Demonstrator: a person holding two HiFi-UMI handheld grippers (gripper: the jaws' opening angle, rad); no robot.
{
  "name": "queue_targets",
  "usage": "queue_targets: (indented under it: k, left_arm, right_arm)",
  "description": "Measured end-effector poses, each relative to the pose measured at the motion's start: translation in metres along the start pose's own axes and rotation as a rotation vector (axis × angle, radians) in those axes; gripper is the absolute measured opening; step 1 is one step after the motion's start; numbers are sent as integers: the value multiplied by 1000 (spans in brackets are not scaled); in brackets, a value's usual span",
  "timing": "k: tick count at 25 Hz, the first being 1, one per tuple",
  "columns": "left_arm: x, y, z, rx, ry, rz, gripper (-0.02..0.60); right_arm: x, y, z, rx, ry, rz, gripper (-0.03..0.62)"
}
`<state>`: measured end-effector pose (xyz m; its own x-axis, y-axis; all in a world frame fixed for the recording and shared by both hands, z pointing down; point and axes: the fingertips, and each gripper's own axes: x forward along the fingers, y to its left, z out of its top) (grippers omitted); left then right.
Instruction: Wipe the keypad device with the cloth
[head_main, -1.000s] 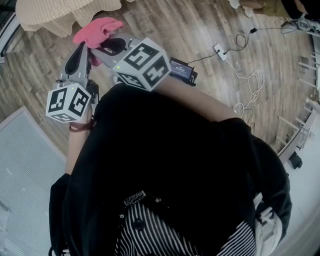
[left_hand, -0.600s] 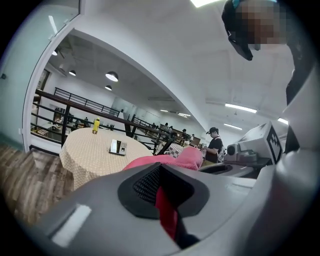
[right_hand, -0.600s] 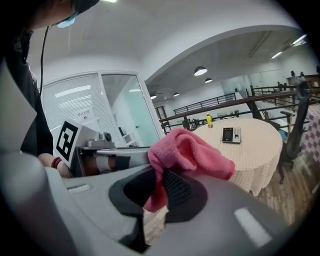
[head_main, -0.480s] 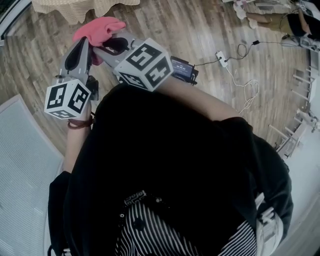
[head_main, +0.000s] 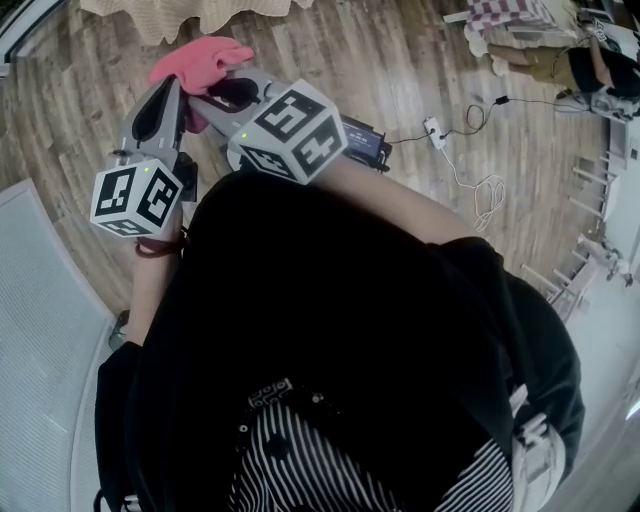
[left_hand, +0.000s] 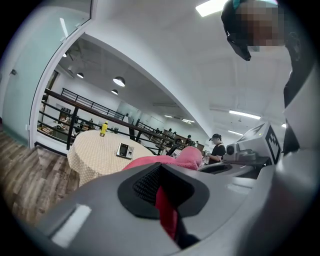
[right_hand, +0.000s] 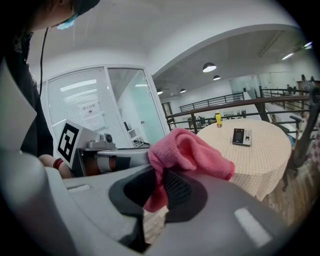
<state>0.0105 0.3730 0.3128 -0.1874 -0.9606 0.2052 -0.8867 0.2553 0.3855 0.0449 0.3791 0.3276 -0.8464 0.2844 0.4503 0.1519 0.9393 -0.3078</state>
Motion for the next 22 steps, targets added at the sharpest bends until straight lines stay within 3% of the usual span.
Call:
queue_targets:
  k: [13,22]
  left_arm:
    - [31,30,37,44,-44,70,3]
    - [125,67,71,49,-34,118,3]
  right_arm:
    - [27,-30,42,-40,-45,94,48]
    - [59,-121,89,-36,-38,150,48]
